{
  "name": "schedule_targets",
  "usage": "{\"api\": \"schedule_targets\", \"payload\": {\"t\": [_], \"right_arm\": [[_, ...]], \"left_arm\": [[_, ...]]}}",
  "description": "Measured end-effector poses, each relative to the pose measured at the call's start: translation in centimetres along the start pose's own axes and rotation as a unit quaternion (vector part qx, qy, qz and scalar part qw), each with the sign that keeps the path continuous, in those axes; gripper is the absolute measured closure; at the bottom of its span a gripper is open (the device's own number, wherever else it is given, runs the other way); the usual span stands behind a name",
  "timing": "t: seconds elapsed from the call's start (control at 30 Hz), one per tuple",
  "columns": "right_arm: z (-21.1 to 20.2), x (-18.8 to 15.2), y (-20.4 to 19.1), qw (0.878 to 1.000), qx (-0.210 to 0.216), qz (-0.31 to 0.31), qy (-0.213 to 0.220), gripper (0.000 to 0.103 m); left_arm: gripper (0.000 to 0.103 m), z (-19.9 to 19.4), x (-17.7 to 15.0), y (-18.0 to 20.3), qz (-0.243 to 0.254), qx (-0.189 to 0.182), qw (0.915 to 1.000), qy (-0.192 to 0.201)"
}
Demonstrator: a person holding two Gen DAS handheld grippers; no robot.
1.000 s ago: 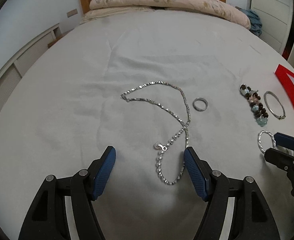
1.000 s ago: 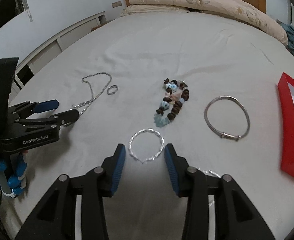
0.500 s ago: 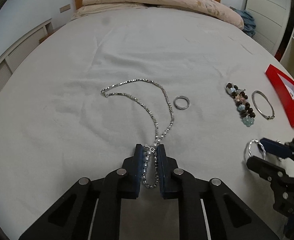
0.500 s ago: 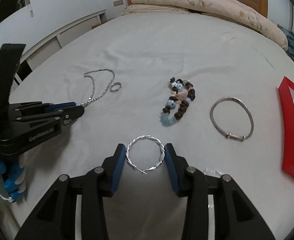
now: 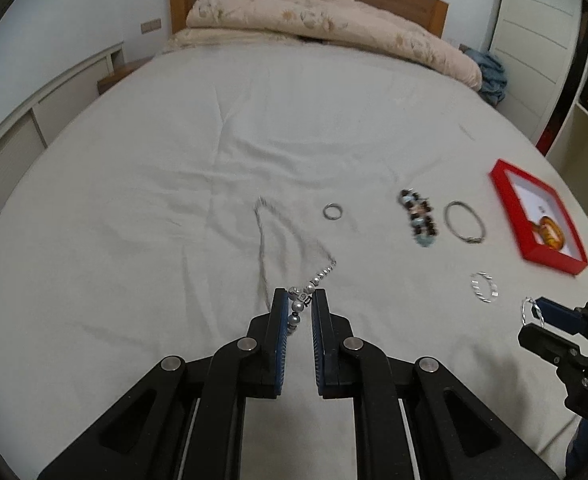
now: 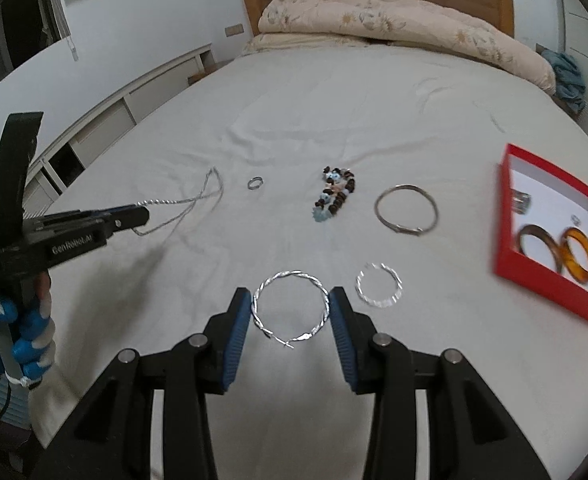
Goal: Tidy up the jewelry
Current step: 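Grasp the silver chain necklace with the left tool while the right tool grasps the twisted hoop, then carry the necklace and hoop into the red box and release both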
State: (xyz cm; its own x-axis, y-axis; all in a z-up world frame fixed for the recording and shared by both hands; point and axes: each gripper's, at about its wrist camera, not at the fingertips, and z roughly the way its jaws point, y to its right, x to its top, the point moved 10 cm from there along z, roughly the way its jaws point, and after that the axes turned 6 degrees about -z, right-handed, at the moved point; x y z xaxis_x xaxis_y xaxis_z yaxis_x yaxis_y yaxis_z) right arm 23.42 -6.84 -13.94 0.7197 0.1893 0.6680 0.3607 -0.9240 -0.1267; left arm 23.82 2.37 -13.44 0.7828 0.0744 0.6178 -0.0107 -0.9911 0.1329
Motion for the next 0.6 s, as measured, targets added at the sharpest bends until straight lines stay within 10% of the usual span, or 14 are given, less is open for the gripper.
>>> {"api": "schedule_targets", "payload": {"t": [0.6], "right_arm": [[-12.6, -5.4, 2.9, 0.998, -0.025, 0.027, 0.054, 0.065]], "left_arm": [[0.092, -11.1, -1.4, 10.8, 0.042, -0.055, 0.9963, 0.052]]}}
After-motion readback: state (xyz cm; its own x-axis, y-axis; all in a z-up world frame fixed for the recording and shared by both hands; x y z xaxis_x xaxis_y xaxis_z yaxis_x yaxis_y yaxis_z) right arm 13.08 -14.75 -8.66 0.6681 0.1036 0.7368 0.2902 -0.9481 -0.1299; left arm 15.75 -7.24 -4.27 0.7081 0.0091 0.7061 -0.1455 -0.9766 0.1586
